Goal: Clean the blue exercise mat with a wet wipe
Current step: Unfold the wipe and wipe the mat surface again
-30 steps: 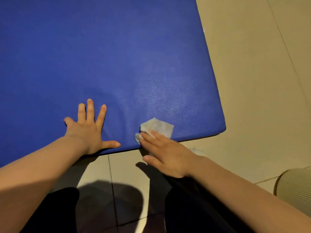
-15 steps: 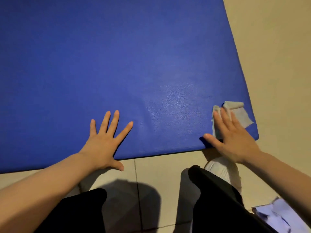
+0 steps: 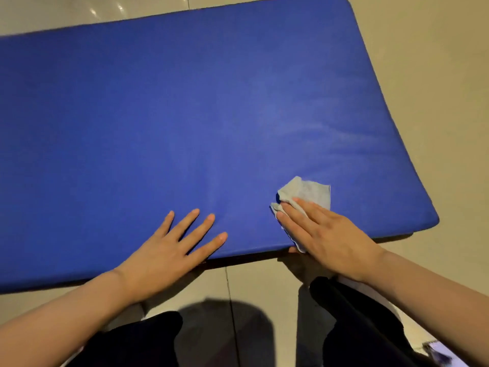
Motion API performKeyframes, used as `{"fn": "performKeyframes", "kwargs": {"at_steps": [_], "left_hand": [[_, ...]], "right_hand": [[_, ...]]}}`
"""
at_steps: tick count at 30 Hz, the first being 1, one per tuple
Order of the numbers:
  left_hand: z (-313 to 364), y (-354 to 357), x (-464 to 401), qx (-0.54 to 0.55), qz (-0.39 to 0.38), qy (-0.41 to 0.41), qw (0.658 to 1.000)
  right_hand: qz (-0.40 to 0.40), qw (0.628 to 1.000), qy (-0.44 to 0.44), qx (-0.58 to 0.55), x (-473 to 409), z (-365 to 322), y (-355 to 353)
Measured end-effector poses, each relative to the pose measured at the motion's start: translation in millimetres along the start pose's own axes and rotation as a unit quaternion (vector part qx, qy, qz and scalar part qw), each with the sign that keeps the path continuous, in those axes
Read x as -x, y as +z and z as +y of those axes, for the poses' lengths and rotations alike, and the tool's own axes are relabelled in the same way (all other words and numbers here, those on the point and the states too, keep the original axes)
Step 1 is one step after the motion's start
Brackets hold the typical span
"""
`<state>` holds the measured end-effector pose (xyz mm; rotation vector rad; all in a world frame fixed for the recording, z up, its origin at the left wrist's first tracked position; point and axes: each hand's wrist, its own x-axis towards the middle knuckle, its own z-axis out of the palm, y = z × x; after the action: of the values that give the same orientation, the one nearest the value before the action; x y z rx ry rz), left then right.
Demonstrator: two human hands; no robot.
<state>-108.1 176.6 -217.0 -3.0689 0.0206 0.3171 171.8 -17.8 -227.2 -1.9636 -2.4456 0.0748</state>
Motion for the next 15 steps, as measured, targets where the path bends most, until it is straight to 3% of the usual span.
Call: {"fn": "performKeyframes", "kwargs": {"at_steps": [3, 9, 15], "left_hand": [[-14, -15, 1, -0.001, 0.056, -0.002, 0.998], [-23, -61, -27, 0.049, 0.171, -0.048, 0.983], [2, -70, -81, 0.036, 0.19, 0.002, 0.981]], "right_hand": [[0.092, 0.995, -0.002, 0.035, -3, 5, -31], [0.154, 0.986, 0.058, 0.001, -10, 30, -89], [0.121, 0.982, 0.145, -0.001, 32, 58, -89]]}}
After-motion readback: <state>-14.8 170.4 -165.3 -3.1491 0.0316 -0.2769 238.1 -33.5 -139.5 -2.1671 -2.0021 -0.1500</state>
